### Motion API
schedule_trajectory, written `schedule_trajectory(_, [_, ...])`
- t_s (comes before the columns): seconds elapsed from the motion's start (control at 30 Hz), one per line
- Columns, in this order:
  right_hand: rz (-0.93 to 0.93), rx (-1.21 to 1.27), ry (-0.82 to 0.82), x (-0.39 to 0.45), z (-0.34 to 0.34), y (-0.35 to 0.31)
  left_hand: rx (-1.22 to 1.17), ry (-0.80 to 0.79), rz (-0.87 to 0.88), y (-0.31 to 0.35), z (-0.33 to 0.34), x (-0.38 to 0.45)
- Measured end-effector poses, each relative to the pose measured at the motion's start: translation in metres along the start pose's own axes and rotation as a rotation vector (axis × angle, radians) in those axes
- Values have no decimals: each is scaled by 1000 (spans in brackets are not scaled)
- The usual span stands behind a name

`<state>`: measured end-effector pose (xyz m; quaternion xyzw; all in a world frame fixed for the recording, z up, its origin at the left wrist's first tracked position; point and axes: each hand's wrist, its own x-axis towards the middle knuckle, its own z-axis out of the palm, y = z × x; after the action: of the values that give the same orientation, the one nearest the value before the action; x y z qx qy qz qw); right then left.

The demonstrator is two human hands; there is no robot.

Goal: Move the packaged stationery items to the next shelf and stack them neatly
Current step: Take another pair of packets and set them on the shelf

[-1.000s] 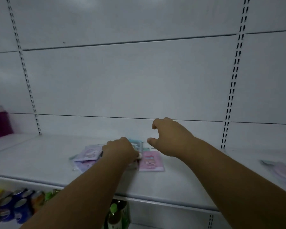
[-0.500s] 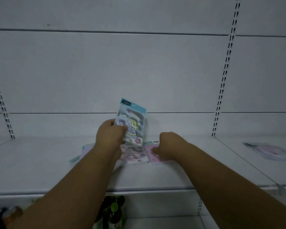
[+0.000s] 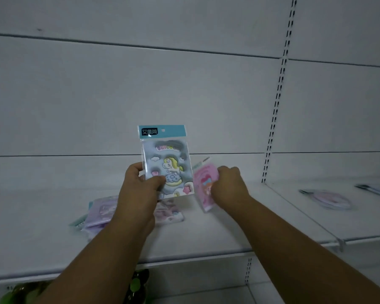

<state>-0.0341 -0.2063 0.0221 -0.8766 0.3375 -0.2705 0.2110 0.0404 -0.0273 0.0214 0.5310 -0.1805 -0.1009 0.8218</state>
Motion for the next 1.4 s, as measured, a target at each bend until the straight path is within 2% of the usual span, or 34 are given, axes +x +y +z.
schedule_trajectory(0.1, [-2,225,176,-2,-36,32,69,0,-19,-12,25,7])
schedule_trajectory(0.2, [-11,330,293,-5,-74,69,112,-29,-19,-27,63,8])
schedule_trajectory(0.4, [6,391,418,-6,-156,164,109,-153,-90,-76,179,-19])
schedule_trajectory(0.63, [57,346,498,15,-272,316,58,-239,-105,-129,350,-76])
schedule_trajectory(0.8, [193,185,405,61,-327,417,-22,-261,-131,-141,449,-108])
schedule_trajectory(1.0, [323,9,136,117,-316,493,1,-233,-91,-152,511,-121])
schedule_trajectory(1.23, [222,-419,-20,148,-296,524,29,-284,-111,-174,556,-106])
schedule_trajectory(1.33, [202,-496,-1,156,-307,531,10,-309,-133,-188,576,-100])
schedule_trajectory(1.4, [177,-387,35,159,-325,534,-1,-322,-162,-199,591,-103])
